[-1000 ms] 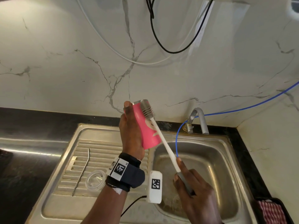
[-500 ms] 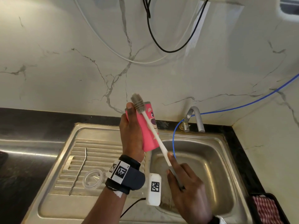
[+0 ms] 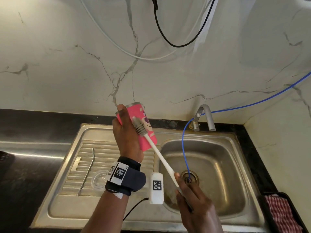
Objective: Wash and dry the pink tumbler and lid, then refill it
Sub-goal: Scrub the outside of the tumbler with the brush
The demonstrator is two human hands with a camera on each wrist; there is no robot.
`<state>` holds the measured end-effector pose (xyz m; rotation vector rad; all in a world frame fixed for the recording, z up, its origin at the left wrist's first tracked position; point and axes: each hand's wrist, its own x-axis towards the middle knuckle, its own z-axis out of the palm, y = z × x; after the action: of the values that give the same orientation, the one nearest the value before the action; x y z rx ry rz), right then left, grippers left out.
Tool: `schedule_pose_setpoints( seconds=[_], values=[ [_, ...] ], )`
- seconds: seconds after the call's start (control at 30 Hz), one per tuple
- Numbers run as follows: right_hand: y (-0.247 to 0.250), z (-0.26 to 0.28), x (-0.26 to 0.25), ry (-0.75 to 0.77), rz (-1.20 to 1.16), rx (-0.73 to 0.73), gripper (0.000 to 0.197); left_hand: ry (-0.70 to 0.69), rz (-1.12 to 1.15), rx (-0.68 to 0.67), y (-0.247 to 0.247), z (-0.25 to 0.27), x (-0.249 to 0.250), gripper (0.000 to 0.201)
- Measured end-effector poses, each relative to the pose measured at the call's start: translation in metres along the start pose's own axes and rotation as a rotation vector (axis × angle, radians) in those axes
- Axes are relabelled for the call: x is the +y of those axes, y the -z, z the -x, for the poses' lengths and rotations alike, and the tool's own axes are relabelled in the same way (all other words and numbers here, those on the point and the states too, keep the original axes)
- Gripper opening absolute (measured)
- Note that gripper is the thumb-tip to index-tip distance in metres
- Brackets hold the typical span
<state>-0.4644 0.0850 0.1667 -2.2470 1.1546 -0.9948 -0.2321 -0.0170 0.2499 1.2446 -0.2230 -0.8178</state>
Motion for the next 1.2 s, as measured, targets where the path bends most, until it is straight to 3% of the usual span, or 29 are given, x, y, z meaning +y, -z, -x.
schedule_pose_setpoints(
  seconds=[0.1, 0.3, 0.5, 0.7, 0.83, 1.07, 1.2],
  values=[
    [-0.004, -0.008, -0.005, 0.018, -0.03, 0.037, 0.056, 0.022, 0.006, -0.002, -0.002, 0.0, 0.001, 0.057],
    [0.011, 0.017, 0.01, -0.018, -0.078, -0.024, 0.066, -0.051, 0.145, 0.024, 0.004, -0.015, 0.013, 0.071],
    [0.004, -0.016, 0.011, 0.023, -0.029, -0.001, 0.063, 0.012, 0.095, -0.009, -0.007, -0.009, -0.001, 0.071],
    [0.014, 0.001, 0.022, 0.022, -0.045, -0.032, 0.075, -0.032, 0.107, 0.106, -0.005, -0.031, 0.017, 0.075],
    [0.009, -0.015, 0.016, 0.03, -0.051, -0.007, 0.066, -0.045, 0.118, 0.051, -0.01, -0.022, 0.01, 0.081],
    [0.015, 0.0, 0.021, 0.025, -0.06, -0.019, 0.07, -0.014, 0.103, 0.115, -0.005, -0.026, 0.016, 0.069],
    [0.011, -0.014, 0.018, 0.018, -0.059, 0.02, 0.062, -0.017, 0.146, 0.016, -0.01, -0.015, 0.008, 0.077]
  ],
)
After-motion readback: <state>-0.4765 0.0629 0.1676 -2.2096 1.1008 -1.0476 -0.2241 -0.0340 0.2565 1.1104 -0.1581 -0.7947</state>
